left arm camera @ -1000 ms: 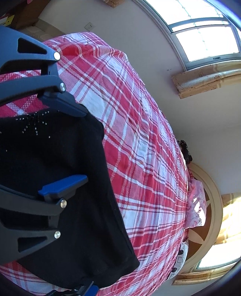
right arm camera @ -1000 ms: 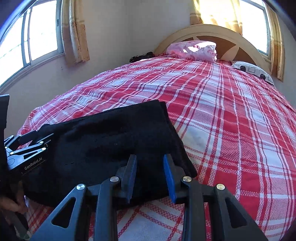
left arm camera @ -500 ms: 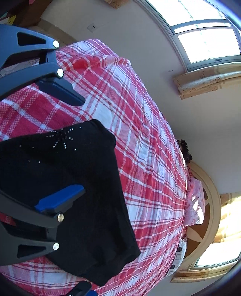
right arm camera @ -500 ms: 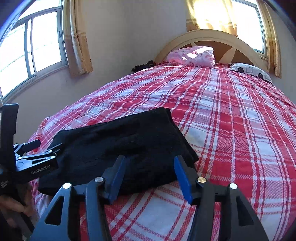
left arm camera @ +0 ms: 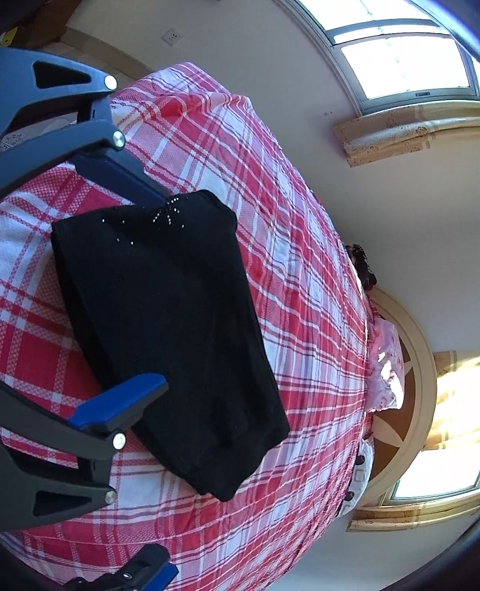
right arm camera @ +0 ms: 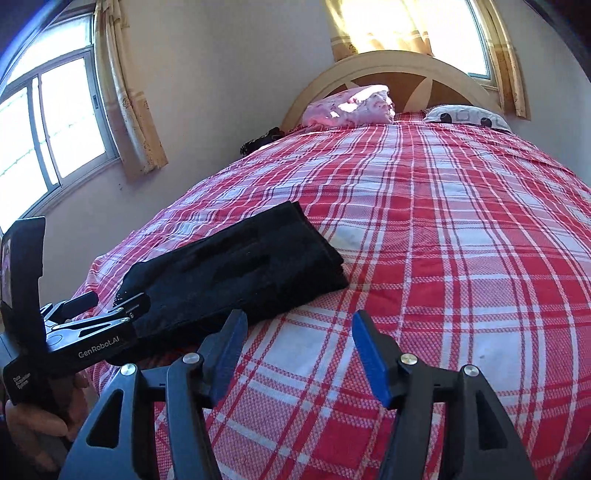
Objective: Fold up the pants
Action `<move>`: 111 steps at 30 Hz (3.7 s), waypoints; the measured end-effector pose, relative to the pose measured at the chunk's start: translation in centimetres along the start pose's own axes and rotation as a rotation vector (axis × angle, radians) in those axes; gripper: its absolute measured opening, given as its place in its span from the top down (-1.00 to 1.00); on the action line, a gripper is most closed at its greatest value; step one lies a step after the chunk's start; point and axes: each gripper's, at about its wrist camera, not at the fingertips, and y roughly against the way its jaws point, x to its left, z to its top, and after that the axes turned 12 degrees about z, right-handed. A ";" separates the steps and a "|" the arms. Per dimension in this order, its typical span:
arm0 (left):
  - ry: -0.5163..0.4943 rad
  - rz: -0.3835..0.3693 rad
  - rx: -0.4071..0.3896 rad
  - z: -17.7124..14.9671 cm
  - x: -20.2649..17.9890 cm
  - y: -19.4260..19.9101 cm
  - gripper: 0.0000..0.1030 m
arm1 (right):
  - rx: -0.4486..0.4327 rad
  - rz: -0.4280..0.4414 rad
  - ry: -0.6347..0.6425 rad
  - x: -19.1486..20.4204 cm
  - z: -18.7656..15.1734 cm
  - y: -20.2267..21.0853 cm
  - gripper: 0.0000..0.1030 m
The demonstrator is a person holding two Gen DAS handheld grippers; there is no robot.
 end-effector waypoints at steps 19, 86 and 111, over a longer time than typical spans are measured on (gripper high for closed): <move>-0.029 0.016 -0.031 -1.1 -0.2 4.0 -1.00 | -0.164 -0.036 0.121 3.3 1.2 5.5 -0.20; 0.265 -0.154 0.076 4.8 4.8 -6.3 0.61 | 0.050 0.328 -0.104 -3.0 7.1 -10.2 0.35; -0.009 0.056 0.050 5.4 0.5 -11.3 -0.72 | -0.110 0.042 -0.407 -8.1 3.6 -8.0 -0.02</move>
